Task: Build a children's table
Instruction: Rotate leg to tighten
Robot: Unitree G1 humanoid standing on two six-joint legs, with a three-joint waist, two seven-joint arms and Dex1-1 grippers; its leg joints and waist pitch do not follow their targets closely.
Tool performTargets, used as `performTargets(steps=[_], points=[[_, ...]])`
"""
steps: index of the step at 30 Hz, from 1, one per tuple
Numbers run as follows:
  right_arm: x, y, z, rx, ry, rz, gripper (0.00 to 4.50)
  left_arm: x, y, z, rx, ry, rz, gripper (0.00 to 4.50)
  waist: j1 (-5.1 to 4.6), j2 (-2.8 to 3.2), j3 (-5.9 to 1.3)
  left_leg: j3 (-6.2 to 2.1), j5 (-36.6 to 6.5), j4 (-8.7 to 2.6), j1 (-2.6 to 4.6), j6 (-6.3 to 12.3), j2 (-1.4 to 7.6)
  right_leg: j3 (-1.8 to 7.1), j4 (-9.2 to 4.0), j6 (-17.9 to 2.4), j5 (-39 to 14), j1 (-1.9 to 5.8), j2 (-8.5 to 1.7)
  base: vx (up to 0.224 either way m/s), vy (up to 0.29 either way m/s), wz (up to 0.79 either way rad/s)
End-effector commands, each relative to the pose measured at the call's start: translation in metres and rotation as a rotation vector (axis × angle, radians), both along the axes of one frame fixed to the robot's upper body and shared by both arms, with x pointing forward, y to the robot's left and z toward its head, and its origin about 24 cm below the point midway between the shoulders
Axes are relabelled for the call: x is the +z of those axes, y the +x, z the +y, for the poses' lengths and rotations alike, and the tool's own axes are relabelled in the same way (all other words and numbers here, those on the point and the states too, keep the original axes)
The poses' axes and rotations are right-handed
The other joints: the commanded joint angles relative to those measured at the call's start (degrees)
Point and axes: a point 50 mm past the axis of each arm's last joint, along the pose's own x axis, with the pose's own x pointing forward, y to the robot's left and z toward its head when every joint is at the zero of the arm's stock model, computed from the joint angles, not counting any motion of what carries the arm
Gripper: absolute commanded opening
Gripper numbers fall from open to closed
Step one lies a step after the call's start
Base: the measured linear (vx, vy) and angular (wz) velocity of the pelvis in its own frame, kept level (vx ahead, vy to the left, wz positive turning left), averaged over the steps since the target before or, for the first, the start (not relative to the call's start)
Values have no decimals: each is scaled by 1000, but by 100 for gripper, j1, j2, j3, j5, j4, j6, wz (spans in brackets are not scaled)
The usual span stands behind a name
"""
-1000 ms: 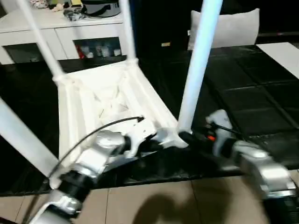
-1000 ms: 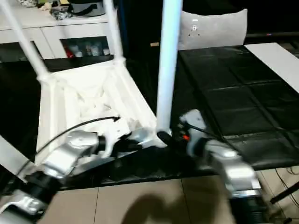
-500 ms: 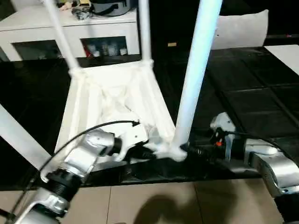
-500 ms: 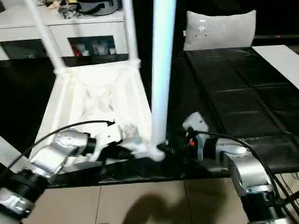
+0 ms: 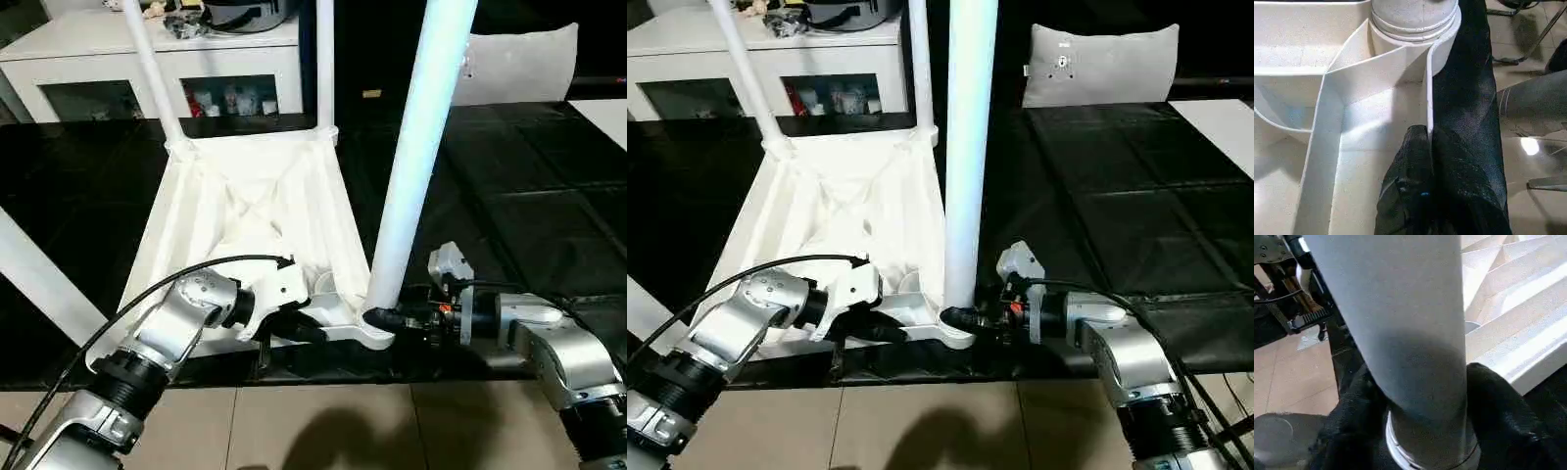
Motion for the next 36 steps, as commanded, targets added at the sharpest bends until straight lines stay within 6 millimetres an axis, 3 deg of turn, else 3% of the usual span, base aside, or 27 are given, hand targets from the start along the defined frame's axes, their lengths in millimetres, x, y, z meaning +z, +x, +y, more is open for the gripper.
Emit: performTargets(steps=[1,4,5,7,8,11,14,15,19,22,25,28,34,36], points=[[4,2,1,9,6,-9,234,0,-1,-3,-39,24,-3,0,-13,-99,-351,27,-749,-368,-45,427,129,289,-358,-868,-1778,347,-328,0,0,0],[3,2,3,6,12,1,215,0,-1,-3,-38,22,-1,0,-13,-101,-354,27,-721,-365,-48,428,126,289,-354,-860,-1766,345,-324,0,0,0],[2,1,5,-2,10,3,213,0,-1,-3,-33,18,-1,0,-11,-71,-354,24,-728,-363,-47,424,126,288,-354,-863,-1770,343,-324,0,0,0],[2,1,7,-18,1,2,211,0,-1,-4,-25,13,-2,0,-19,-88,-349,25,-765,-369,-47,407,121,285,-365,-838,-1819,347,-321,0,0,0],[1,3,10,-63,-11,1,209,0,0,-6,-5,8,0,0,-24,-53,-343,22,-804,-373,-46,380,120,284,-372,-820,-1882,340,-318,0,0,0],[0,7,16,-152,-20,3,207,1,2,-10,54,-2,-12,0,-47,-63,-325,16,-909,-391,-36,280,109,272,-406,-744,-2079,338,-316,0,0,0],[-2,13,27,-290,-26,1,206,3,10,-20,192,-54,-22,0,-146,-60,-299,12,-1186,-411,-20,150,82,248,-471,-562,-2547,324,-309,0,0,0],[-3,15,28,-331,-29,12,205,4,11,-22,219,-61,-29,0,-167,-39,-304,5,-1200,-413,-30,135,77,243,-470,-537,-2570,335,-311,0,0,0],[-8,23,32,-479,-36,35,205,4,17,-32,324,-95,-42,0,-298,-55,-311,-2,-1157,-407,-53,134,41,223,-485,-481,-2489,336,-289,0,0,0],[-6,21,34,-471,-13,-9,274,3,15,-34,298,-88,-48,0,-322,-58,-332,2,-1025,-390,-71,233,38,231,-489,-451,-2371,346,-298,0,0,0],[-5,19,31,-456,-3,-4,280,3,14,-32,275,-76,-67,0,-301,-43,-354,6,-788,-376,-67,323,59,252,-432,-597,-1900,345,-286,0,0,0],[-1,15,19,-423,4,-29,320,2,12,-24,238,-58,-80,0,-275,-29,-357,5,-738,-372,-76,363,82,264,-378,-753,-1521,367,-288,0,0,0],[0,12,5,-391,-23,-59,364,1,9,-19,205,-42,-74,0,-278,-43,-324,20,-972,-390,-57,345,80,260,-425,-716,-1935,361,-302,0,0,0],[2,8,-11,-350,-44,-84,389,-1,3,-12,126,-21,-58,0,-263,-51,-322,16,-1016,-391,-50,362,80,263,-450,-639,-2093,356,-308,0,0,0]])
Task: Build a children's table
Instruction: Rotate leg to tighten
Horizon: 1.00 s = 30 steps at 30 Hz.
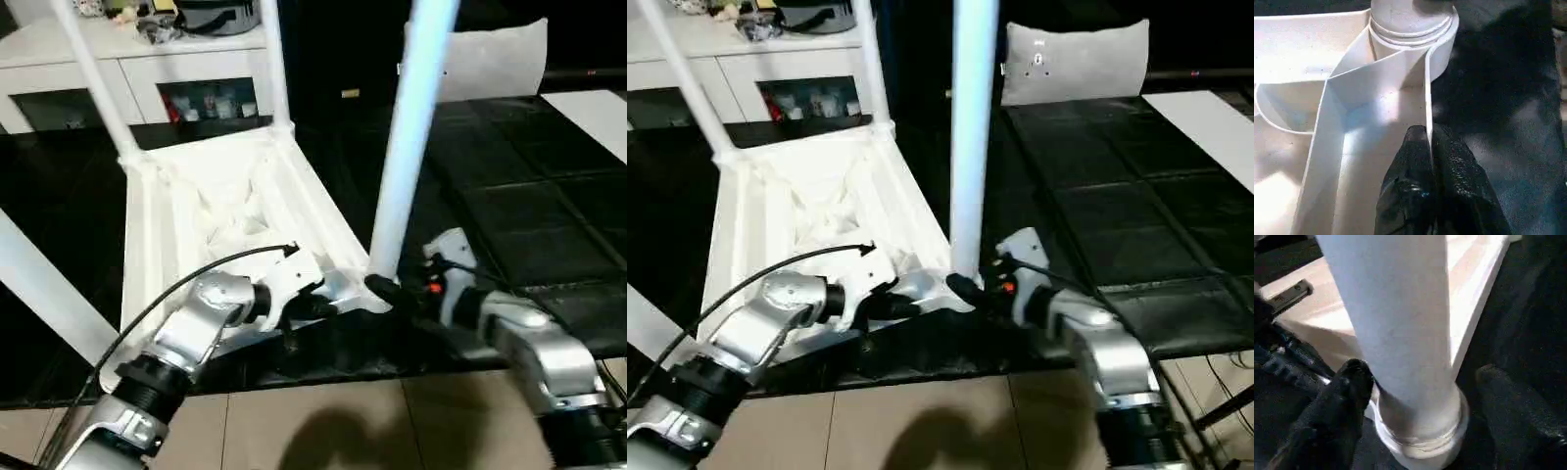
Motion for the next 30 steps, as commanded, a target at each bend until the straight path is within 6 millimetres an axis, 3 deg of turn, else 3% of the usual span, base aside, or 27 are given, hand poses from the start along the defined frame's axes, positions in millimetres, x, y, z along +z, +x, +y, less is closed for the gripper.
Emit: performTargets(steps=[1,8,20,21,30], points=[[2,-3,-9,30,3,-13,395,2,-6,2,-92,13,3,0,30,-60,-328,18,-977,-378,-58,400,80,272,-430,-650,-2010,363,-309,0,0,0],[7,-12,-10,211,-23,10,408,2,-14,6,-211,27,73,0,83,-72,-333,27,-861,-364,-51,491,97,276,-388,-828,-1821,360,-306,0,0,0],[5,-15,1,338,40,70,295,1,-15,10,-236,39,84,0,173,-91,-337,29,-852,-365,-49,432,111,279,-385,-804,-1920,348,-314,0,0,0],[5,-16,1,345,44,75,295,1,-15,10,-236,38,85,0,172,-118,-339,31,-821,-365,-52,441,111,280,-384,-805,-1881,352,-311,0,0,0],[4,-18,4,342,49,70,214,0,-14,10,-223,34,78,0,210,-106,-334,36,-815,-363,-43,422,106,281,-399,-732,-2028,339,-310,0,0,0]])
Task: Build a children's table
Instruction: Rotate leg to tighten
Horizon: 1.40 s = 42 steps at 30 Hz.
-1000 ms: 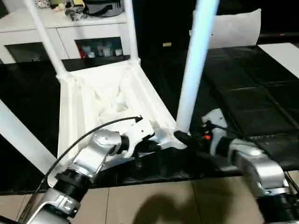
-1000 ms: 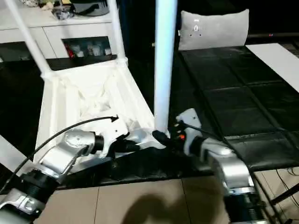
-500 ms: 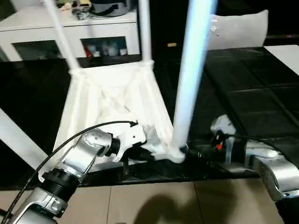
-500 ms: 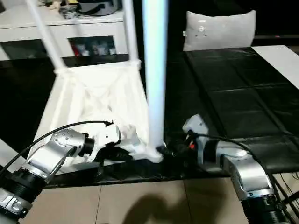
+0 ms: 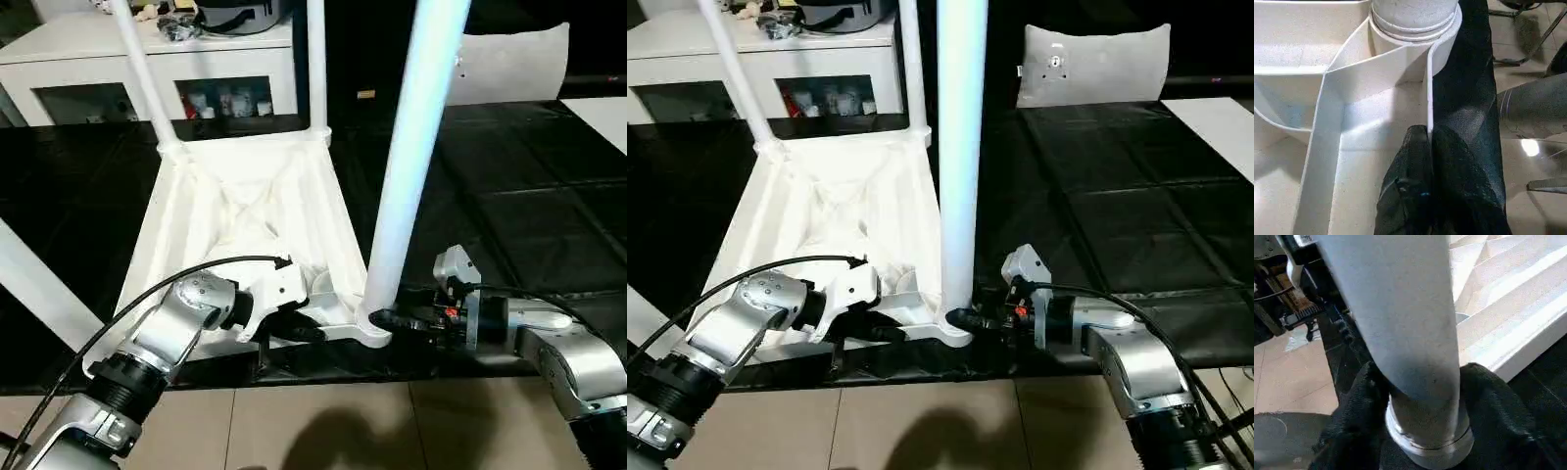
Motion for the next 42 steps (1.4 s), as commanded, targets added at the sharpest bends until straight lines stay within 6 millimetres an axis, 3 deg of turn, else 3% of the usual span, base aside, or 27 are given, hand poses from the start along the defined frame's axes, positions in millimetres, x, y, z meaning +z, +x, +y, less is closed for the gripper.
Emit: performTargets(steps=[1,7,9,15,17,18,23,35,39,40,42], points=[[2,0,6,22,19,-4,214,-2,-4,-5,-42,4,15,0,-23,-98,-337,28,-818,-375,-43,417,108,280,-402,-724,-2043,335,-312,0,0,0],[-5,7,14,-169,8,-4,195,-1,9,-10,139,-16,-33,0,-46,-94,-309,26,-964,-396,-38,284,90,262,-444,-609,-2364,325,-309,0,0,0],[-9,11,17,-235,-13,1,194,-1,15,-13,215,-27,-46,0,-107,-102,-292,29,-1125,-396,-20,211,59,231,-510,-463,-2712,310,-299,0,0,0],[-15,22,28,-477,-26,6,194,0,23,-33,378,-74,-51,0,-282,-106,-293,8,-1195,-396,-55,194,14,201,-556,-294,-2855,317,-292,0,0,0],[-13,24,31,-517,6,-14,248,-1,23,-41,387,-89,-55,0,-284,-99,-300,6,-1165,-395,-52,244,24,209,-559,-288,-2800,302,-297,0,0,0],[-13,25,31,-528,6,-18,261,-1,23,-42,388,-91,-57,0,-296,-53,-310,11,-1128,-388,-51,253,26,218,-561,-311,-2650,301,-282,0,0,0],[-8,22,29,-479,13,-43,304,0,23,-37,337,-77,-84,0,-257,-60,-345,2,-774,-382,-92,370,48,245,-441,-554,-1879,359,-284,0,0,0],[0,16,-7,-322,-61,-97,410,-3,15,-12,155,5,-100,0,-236,-119,-312,19,-955,-397,-57,396,72,266,-466,-525,-2266,340,-308,0,0,0],[4,12,-10,-243,-57,-91,410,-3,8,-8,61,9,-75,0,-223,-125,-324,18,-826,-383,-68,473,84,275,-421,-662,-2001,349,-311,0,0,0],[6,10,-10,-212,-42,-84,384,-3,7,-8,41,8,-71,0,-223,-129,-327,22,-802,-380,-67,479,87,277,-413,-686,-1959,348,-311,0,0,0],[8,7,-8,-151,-20,-74,376,-2,4,-7,-2,1,-61,0,-185,-124,-330,26,-804,-375,-57,523,103,278,-401,-765,-1903,345,-313,0,0,0]])
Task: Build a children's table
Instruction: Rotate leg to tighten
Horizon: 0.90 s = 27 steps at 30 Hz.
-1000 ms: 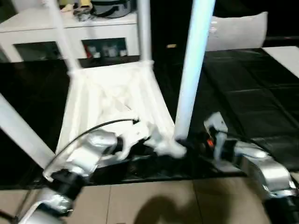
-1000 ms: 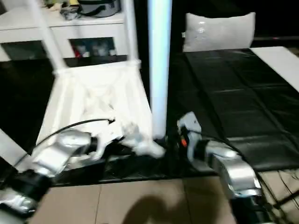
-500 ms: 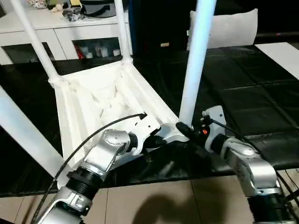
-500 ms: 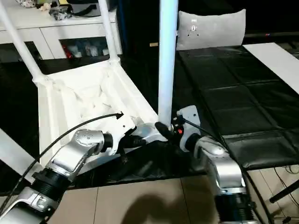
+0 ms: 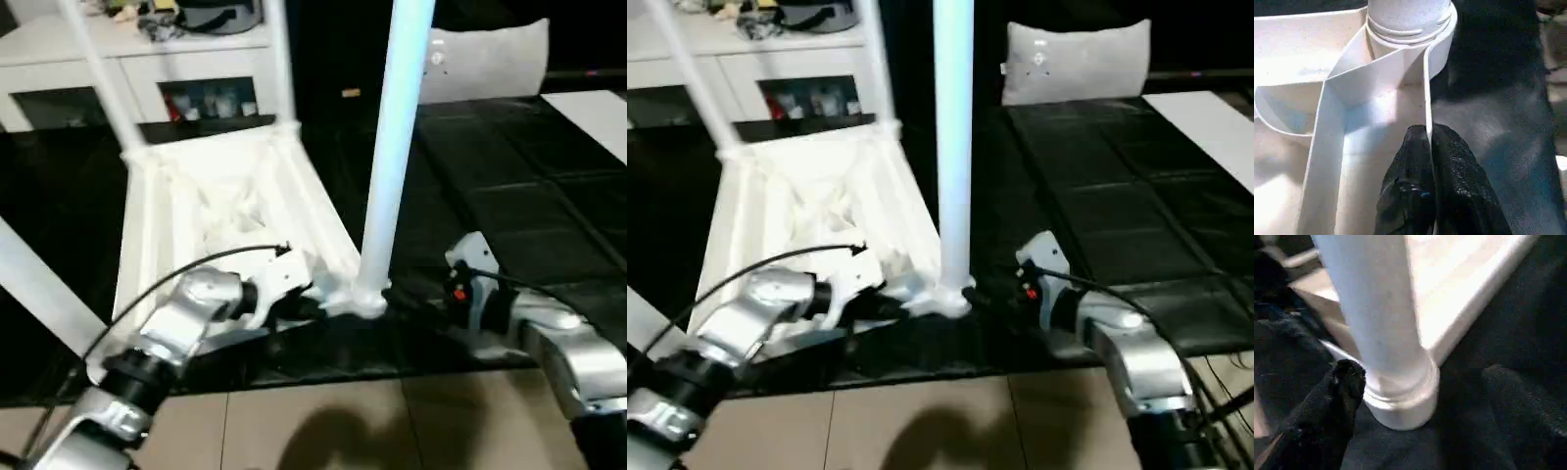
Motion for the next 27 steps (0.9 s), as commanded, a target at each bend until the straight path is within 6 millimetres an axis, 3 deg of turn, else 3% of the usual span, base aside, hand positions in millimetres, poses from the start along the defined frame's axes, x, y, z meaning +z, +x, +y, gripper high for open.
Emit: performTargets(steps=[1,5,9,10,18,27], points=[[6,-4,7,96,39,1,376,-1,-10,-6,-119,13,25,0,16,-106,-338,29,-798,-368,-50,530,110,280,-391,-784,-1894,344,-314,0,0,0],[4,-9,9,170,54,38,337,-1,-12,-4,-143,21,38,0,104,-106,-336,34,-812,-371,-37,486,124,289,-382,-833,-1904,336,-323,0,0,0],[3,-10,11,201,68,60,326,0,-13,-4,-158,15,50,0,130,-105,-340,32,-832,-373,-34,446,128,292,-378,-827,-1925,338,-328,0,0,0],[3,-10,12,211,74,64,298,-1,-12,-4,-159,14,51,0,136,-105,-342,32,-816,-369,-41,438,123,292,-376,-820,-1913,341,-325,0,0,0],[1,-13,15,241,85,81,244,-2,-10,-2,-138,23,44,0,203,-124,-353,38,-686,-358,-36,437,122,296,-369,-781,-1896,333,-323,0,0,0],[-3,-10,18,128,82,62,172,1,-4,-6,-50,-16,24,0,169,-131,-330,35,-825,-375,-51,361,89,267,-419,-615,-2271,345,-319,0,0,0]])
